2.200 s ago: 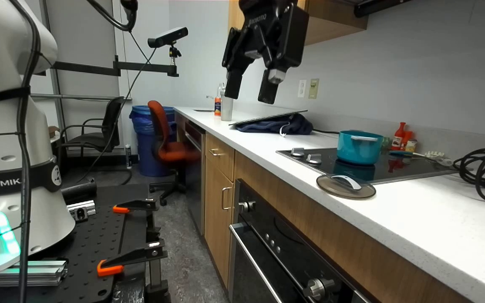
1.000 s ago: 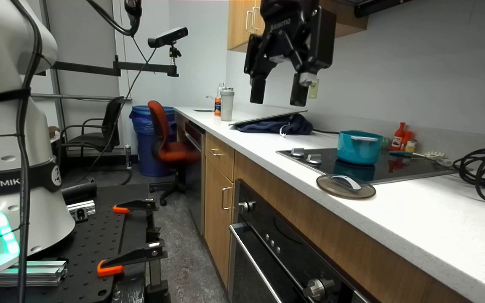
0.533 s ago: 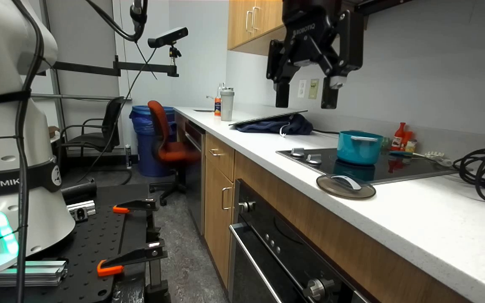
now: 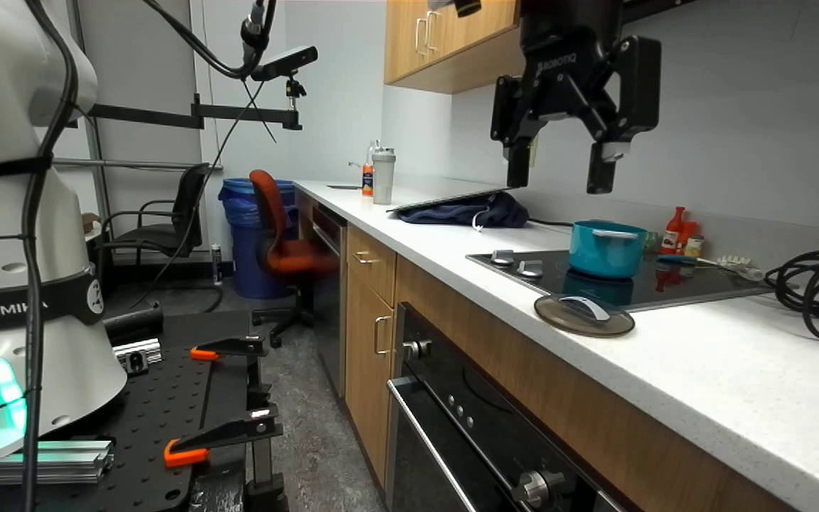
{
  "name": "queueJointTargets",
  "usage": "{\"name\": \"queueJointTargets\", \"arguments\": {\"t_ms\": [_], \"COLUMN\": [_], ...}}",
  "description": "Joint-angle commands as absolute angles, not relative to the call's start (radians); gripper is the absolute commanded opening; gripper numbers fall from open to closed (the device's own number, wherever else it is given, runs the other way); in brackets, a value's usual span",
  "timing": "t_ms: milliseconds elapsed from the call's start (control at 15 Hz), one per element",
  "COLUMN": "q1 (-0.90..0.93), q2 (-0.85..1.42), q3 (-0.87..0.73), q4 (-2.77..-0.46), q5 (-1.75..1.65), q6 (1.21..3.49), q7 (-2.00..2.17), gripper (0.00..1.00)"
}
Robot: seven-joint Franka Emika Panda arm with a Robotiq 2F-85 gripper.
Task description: Pick up the lid and place it on top of the blue pot.
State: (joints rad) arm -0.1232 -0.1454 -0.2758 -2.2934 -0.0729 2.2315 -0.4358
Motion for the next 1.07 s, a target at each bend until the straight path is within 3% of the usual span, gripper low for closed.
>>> {"name": "queueJointTargets", "arguments": {"t_ms": [0,1000], "q1": [-0.140,-0.151], "q2": [-0.065,-0.037], "q3": [-0.265,-0.244], "q4": [-2.205,-2.177], "q5": [-0.033,-0.079], "q6": [2.239,2.214], "q7": [-0.458,-0.459], "gripper": [1.00,1.00]}}
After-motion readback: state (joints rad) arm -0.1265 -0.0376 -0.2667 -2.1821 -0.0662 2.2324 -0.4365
